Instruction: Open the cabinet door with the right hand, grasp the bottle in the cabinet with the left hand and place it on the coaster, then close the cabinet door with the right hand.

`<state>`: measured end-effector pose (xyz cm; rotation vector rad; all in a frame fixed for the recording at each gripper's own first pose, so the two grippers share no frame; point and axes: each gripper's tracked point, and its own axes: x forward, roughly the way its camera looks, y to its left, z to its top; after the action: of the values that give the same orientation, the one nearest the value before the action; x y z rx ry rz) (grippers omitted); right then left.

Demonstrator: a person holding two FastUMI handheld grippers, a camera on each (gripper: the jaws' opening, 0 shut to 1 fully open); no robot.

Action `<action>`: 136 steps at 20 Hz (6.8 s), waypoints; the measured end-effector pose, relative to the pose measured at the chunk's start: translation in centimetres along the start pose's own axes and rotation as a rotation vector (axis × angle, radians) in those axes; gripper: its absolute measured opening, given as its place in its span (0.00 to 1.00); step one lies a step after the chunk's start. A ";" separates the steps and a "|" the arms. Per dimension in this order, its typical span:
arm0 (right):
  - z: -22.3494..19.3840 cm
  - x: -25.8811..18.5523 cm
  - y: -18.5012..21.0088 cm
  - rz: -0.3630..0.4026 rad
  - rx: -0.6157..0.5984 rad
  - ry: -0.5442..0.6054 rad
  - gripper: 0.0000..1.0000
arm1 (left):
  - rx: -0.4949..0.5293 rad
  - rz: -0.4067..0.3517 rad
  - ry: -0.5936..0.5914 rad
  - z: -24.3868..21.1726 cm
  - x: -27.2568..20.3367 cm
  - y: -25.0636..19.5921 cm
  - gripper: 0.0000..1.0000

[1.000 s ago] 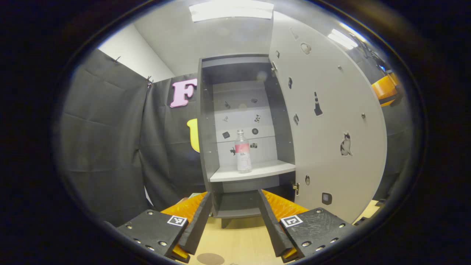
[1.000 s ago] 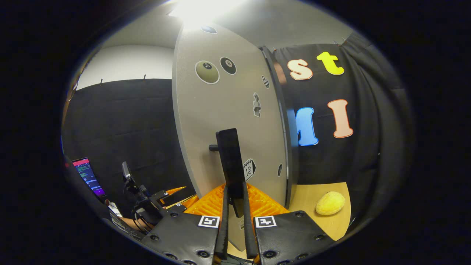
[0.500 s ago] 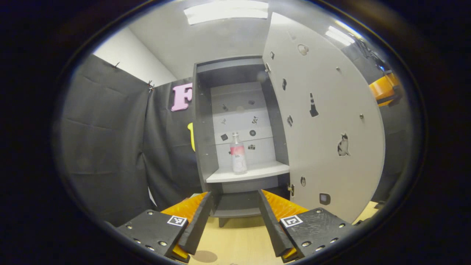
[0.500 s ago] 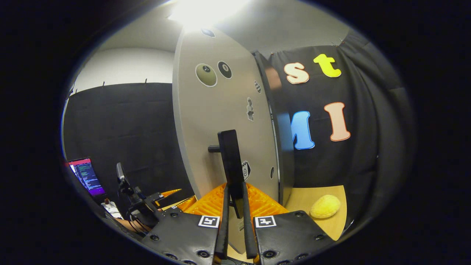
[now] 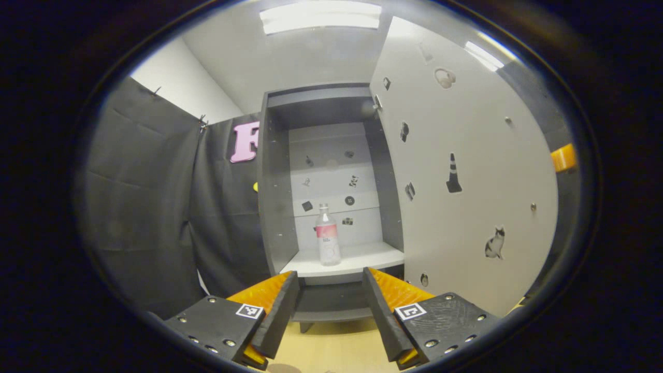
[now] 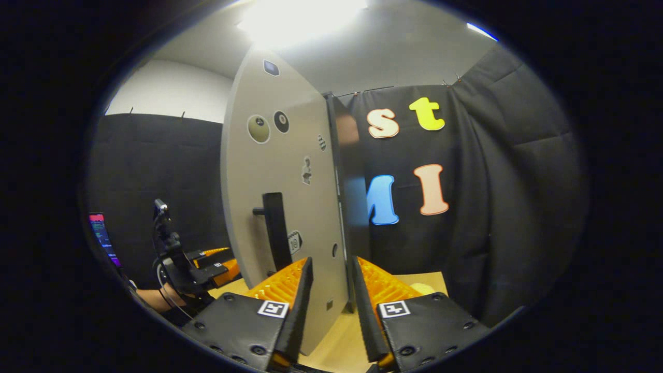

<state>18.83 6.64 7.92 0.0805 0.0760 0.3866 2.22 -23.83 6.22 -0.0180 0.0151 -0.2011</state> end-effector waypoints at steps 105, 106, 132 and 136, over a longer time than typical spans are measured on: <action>-11.7 -1.7 -8.7 -0.375 0.134 0.231 0.99 | -0.187 0.336 0.314 -34.4 -6.3 15.7 0.75; -11.5 -1.7 -8.8 -0.382 0.132 0.228 0.99 | -0.184 0.338 0.315 -34.7 -6.3 15.6 0.71; -11.6 0.6 -5.9 -0.308 0.127 0.225 0.99 | -0.074 0.331 0.376 -34.9 -8.9 13.7 0.73; -11.4 0.9 -5.5 -0.293 0.127 0.220 0.99 | -0.070 0.343 0.337 -31.9 -9.0 14.2 0.76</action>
<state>20.75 2.62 -3.99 0.1496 0.3261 0.0957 -4.32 -8.66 -25.85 -0.0507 0.3585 0.1419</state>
